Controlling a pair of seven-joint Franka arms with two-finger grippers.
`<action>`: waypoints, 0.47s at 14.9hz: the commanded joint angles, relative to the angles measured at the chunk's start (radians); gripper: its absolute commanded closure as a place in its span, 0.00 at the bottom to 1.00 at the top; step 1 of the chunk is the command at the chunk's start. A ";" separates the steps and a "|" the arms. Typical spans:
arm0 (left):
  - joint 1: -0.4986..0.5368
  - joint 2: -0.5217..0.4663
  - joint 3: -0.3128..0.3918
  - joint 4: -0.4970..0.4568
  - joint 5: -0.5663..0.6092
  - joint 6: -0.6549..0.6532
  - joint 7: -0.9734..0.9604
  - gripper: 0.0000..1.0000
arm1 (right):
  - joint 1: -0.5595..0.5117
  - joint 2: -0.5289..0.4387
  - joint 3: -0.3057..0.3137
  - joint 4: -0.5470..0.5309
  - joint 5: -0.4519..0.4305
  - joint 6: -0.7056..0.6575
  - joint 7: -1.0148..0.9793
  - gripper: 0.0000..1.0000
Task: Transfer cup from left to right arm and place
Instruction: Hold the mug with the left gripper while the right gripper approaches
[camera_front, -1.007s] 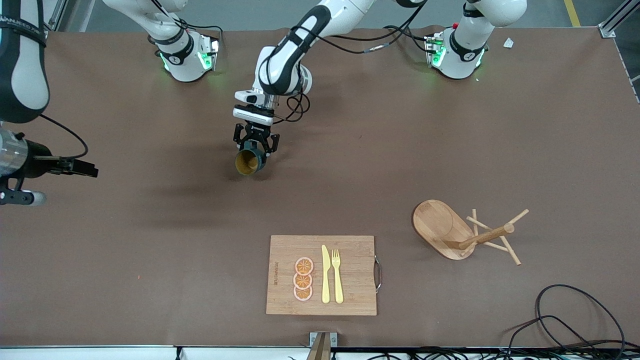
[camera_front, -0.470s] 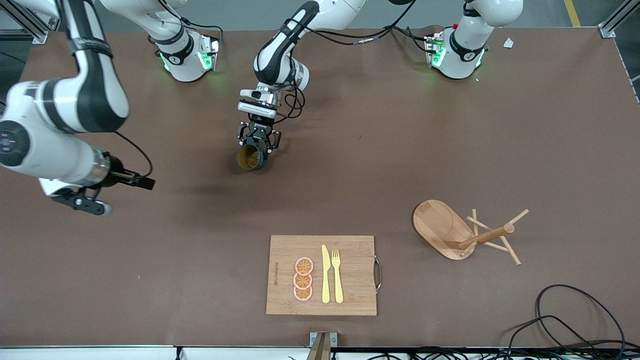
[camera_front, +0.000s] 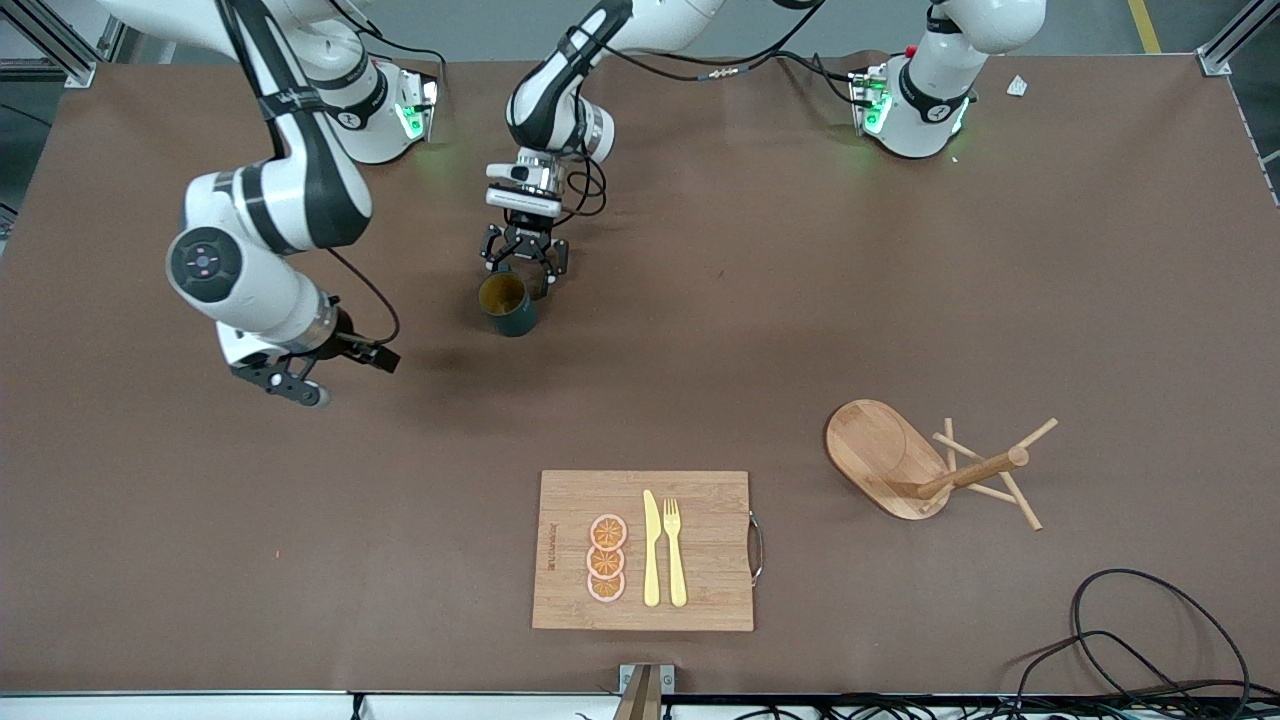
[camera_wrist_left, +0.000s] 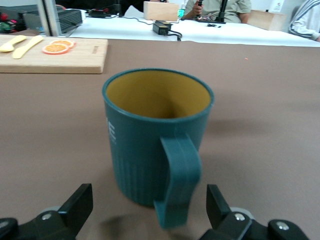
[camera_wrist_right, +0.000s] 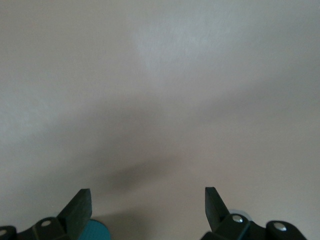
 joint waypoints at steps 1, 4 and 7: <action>-0.008 -0.136 -0.063 -0.136 -0.063 -0.136 -0.003 0.00 | 0.073 -0.051 -0.006 -0.078 0.010 0.038 0.019 0.00; -0.008 -0.173 -0.096 -0.136 -0.193 -0.310 0.002 0.00 | 0.122 -0.054 -0.004 -0.103 0.011 0.038 0.019 0.00; -0.008 -0.206 -0.103 -0.132 -0.339 -0.388 0.002 0.00 | 0.160 -0.059 -0.004 -0.128 0.043 0.040 0.021 0.00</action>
